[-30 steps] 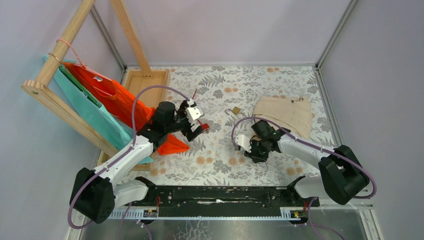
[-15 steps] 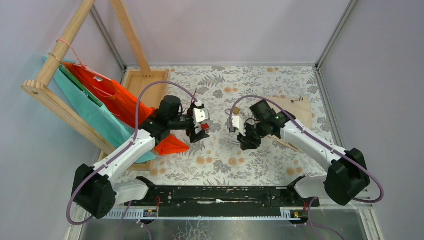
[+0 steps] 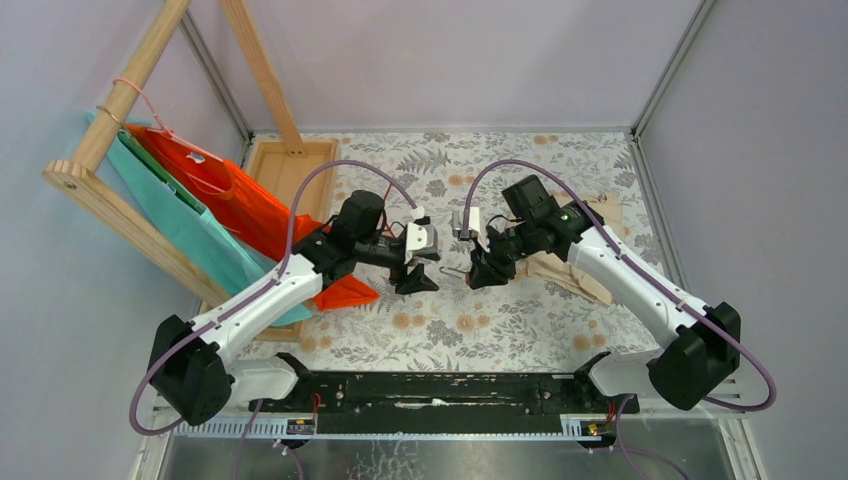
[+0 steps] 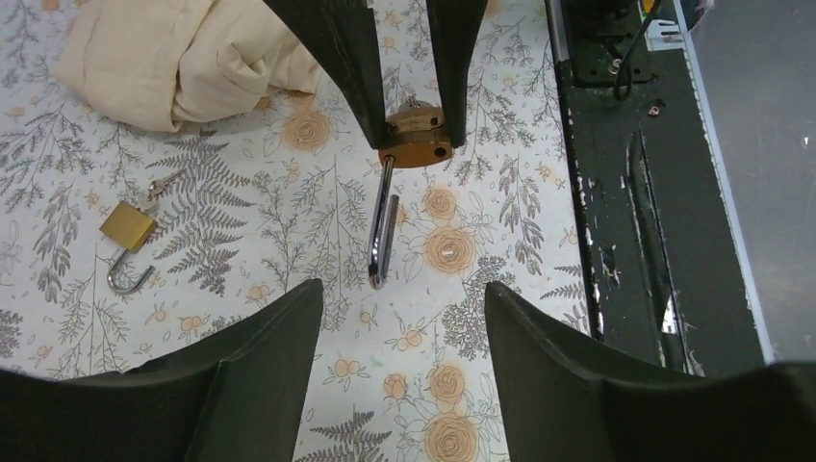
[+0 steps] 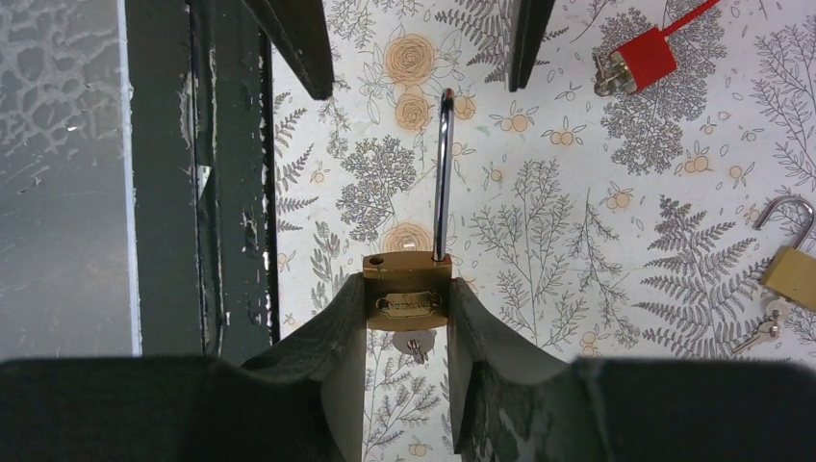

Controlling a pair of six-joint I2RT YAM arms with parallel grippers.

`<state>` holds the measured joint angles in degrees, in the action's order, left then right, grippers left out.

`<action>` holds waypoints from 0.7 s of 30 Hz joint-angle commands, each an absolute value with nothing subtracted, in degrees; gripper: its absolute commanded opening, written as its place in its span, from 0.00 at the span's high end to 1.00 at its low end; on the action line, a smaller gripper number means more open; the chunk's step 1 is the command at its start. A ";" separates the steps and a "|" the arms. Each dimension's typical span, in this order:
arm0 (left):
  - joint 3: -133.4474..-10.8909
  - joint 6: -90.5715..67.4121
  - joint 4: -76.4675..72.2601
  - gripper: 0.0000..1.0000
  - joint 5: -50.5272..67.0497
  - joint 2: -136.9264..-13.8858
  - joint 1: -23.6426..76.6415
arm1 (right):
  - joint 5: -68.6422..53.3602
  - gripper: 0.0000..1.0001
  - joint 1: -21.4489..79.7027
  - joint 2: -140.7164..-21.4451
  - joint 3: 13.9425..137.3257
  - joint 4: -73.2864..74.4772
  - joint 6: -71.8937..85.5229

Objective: Lock with the key
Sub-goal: Lock the lock.

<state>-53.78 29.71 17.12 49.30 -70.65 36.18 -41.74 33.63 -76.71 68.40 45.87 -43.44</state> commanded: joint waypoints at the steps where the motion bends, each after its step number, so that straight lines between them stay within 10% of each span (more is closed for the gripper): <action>1: -56.85 24.52 15.03 0.35 50.33 -72.72 37.46 | -44.72 1.00 33.40 -75.80 70.66 46.79 -41.82; 21: -56.63 18.48 11.12 0.63 50.73 -75.24 38.32 | -44.38 1.00 33.42 -76.11 69.82 44.84 -40.87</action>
<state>-55.68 20.32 15.57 49.39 -75.55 37.91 -41.74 33.63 -76.71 68.40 46.02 -41.67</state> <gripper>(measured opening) 0.397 0.347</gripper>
